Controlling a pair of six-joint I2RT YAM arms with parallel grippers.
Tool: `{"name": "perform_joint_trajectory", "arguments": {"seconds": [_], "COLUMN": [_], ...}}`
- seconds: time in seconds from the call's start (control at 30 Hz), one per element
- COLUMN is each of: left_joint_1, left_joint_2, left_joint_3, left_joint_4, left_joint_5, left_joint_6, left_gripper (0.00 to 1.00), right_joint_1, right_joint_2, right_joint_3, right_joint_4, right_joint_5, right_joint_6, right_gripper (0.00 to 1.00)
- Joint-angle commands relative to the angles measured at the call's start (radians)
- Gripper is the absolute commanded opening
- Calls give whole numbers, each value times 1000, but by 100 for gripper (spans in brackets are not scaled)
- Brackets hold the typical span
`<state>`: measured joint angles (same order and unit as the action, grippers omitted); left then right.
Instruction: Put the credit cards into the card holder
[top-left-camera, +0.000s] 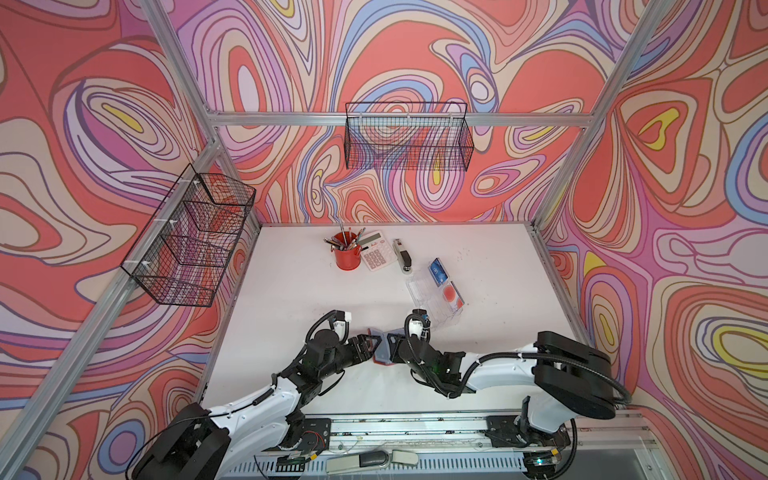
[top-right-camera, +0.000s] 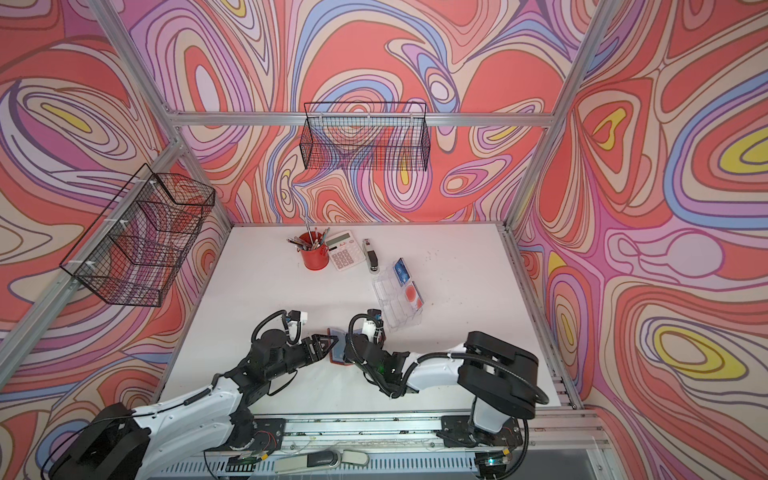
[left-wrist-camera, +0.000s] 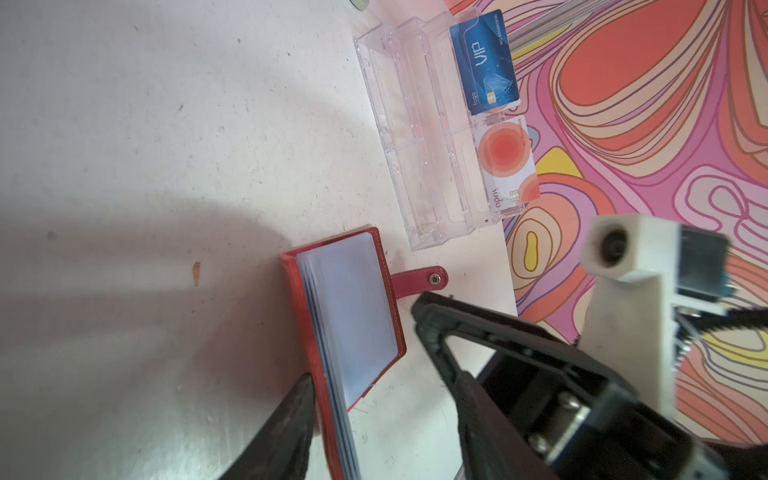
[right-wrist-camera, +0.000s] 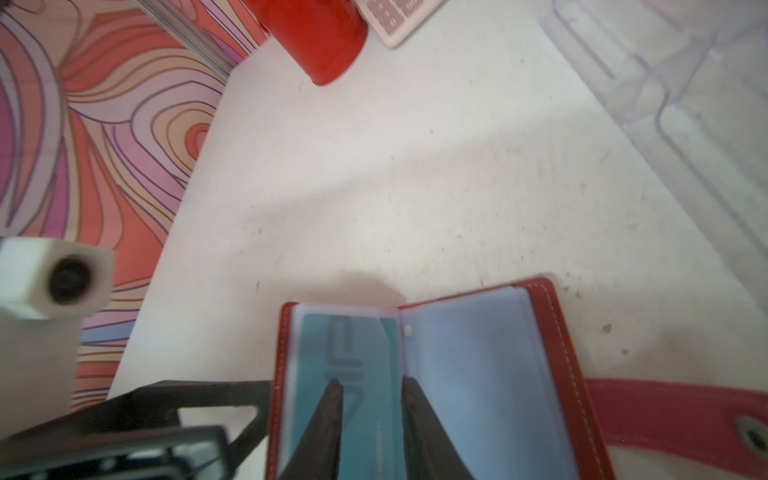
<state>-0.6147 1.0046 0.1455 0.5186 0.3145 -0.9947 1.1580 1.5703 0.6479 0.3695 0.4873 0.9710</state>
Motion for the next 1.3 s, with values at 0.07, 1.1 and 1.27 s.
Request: {"name": "perform_joint_trajectory", "arguments": {"seconds": [0.07, 1.1, 1.27], "left_joint_1": [-13, -59, -60], "left_joint_2": [85, 236, 238], "left_joint_3": [53, 88, 88], "left_joint_4": [112, 273, 273], "left_joint_5": [7, 43, 41], "left_joint_6": [16, -27, -27], "left_gripper": [56, 55, 55], "right_joint_1": [8, 207, 206], "right_joint_2": [-98, 185, 185], "right_joint_3": [-21, 203, 188], "right_joint_4": [-90, -368, -378], "right_joint_5": [36, 345, 352], "right_joint_6": [-174, -128, -96], "right_gripper": [31, 49, 45]}}
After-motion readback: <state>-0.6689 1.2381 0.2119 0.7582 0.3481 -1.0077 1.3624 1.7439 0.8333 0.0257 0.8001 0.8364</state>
